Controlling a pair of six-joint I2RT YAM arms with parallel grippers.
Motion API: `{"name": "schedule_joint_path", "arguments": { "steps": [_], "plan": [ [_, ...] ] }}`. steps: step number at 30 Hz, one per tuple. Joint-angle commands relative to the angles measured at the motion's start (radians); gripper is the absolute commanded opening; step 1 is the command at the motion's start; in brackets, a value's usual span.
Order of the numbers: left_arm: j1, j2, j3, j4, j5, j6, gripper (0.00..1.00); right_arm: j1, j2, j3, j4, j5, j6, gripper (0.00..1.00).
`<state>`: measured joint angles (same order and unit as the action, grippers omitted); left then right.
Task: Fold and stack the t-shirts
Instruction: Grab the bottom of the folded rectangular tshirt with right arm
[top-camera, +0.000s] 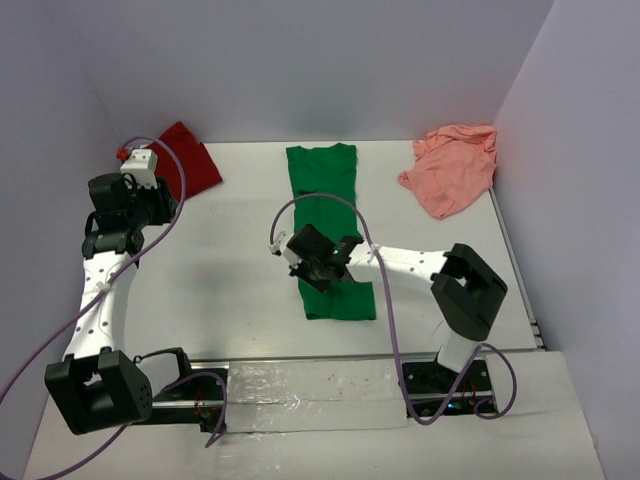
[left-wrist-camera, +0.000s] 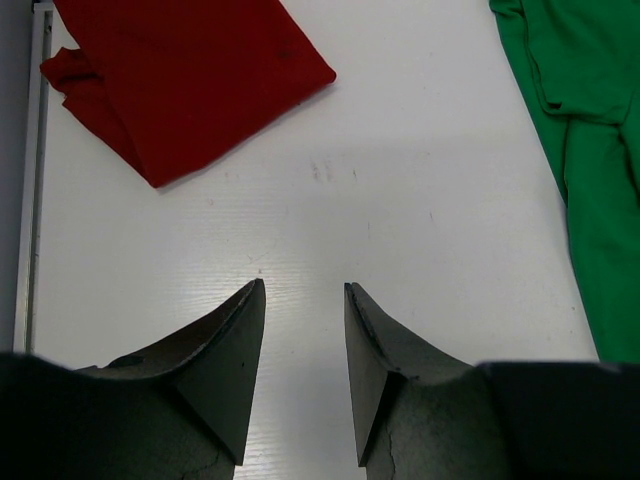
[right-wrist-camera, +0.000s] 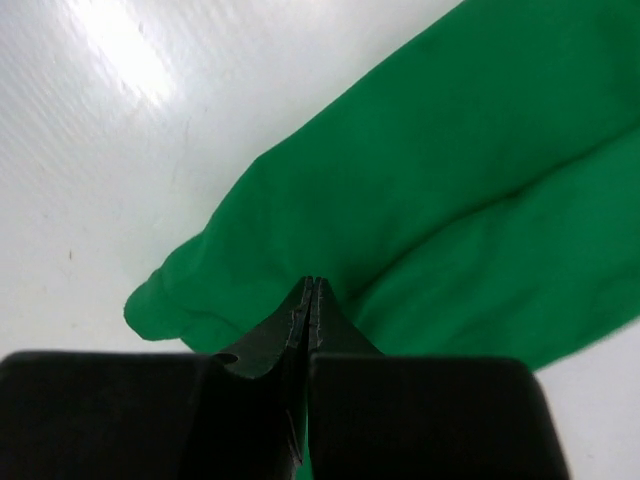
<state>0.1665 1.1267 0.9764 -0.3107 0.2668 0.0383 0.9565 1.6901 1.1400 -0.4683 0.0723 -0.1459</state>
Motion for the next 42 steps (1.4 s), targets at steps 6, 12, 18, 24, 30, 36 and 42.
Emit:
{"name": "schedule_joint_path", "arguments": {
  "steps": [6,12,18,24,30,36,42],
  "plan": [
    [0.010,0.002,0.007,0.044,0.031,0.005,0.46,-0.001,0.077,0.066,-0.087,-0.131,0.016,0.00],
    [0.011,0.013,0.001,0.058,0.043,0.002,0.46,-0.002,0.094,0.066,-0.092,-0.195,0.016,0.00],
    [0.011,0.035,0.013,0.058,0.055,-0.003,0.45,-0.001,0.137,0.089,-0.121,-0.246,0.022,0.00],
    [0.011,0.036,0.018,0.056,0.060,-0.003,0.45,-0.001,0.192,0.127,-0.181,-0.338,0.019,0.00],
    [0.010,0.036,0.018,0.058,0.066,-0.005,0.45,0.008,0.226,0.148,-0.208,-0.423,0.008,0.00],
    [0.010,0.036,0.018,0.055,0.075,-0.005,0.45,0.025,0.235,0.167,-0.213,-0.447,-0.006,0.00],
    [0.011,0.028,0.016,0.048,0.080,-0.006,0.45,0.037,0.238,0.204,-0.230,-0.439,-0.012,0.00]
  ]
}}
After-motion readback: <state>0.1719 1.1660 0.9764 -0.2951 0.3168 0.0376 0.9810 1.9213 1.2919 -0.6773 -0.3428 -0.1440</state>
